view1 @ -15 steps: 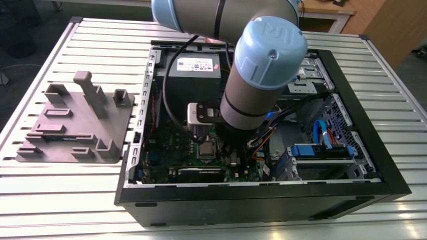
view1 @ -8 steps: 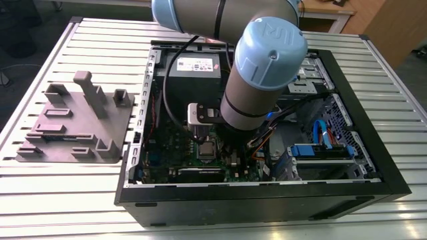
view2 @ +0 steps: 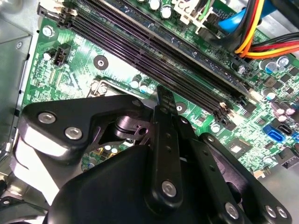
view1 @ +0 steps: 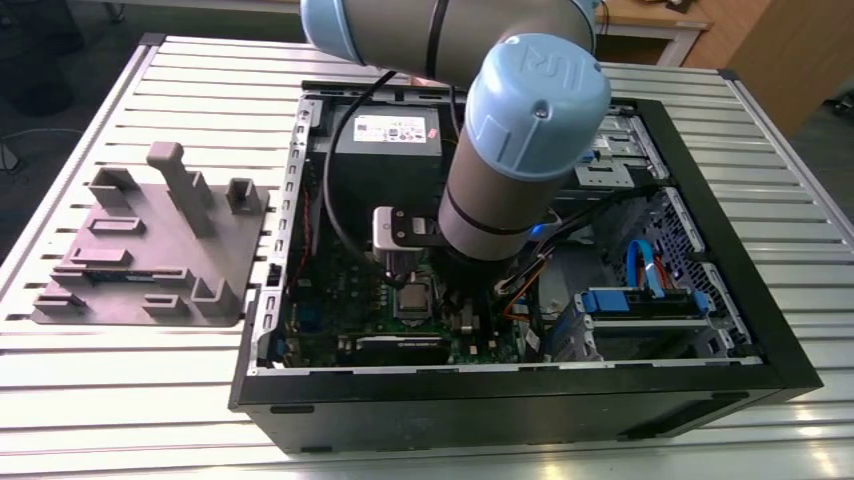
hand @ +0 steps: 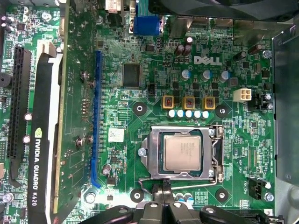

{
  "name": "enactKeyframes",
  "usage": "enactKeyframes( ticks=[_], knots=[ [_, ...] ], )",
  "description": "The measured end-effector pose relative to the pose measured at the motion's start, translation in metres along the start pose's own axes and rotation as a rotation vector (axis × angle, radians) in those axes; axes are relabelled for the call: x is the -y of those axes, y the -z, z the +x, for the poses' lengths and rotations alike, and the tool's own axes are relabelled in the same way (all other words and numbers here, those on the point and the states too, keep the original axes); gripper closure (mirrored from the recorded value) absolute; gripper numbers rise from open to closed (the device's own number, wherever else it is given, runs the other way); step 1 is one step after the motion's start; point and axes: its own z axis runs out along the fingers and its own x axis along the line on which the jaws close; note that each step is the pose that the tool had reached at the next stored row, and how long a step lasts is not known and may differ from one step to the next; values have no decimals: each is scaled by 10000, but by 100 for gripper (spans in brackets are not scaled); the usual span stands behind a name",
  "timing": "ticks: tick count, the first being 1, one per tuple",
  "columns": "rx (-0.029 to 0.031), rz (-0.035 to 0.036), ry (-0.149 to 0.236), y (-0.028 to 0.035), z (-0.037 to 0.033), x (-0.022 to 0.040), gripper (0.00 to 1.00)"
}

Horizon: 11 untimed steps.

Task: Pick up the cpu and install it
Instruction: 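Install the first cpu locking lever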

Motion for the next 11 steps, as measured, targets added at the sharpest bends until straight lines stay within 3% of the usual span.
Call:
enactKeyframes(
  ticks=[3, 11],
  knots=[
    [15, 41, 4, -1, 0, -5, 90],
    [17, 42, 4, 58, -5, -9, 90]
  ],
)
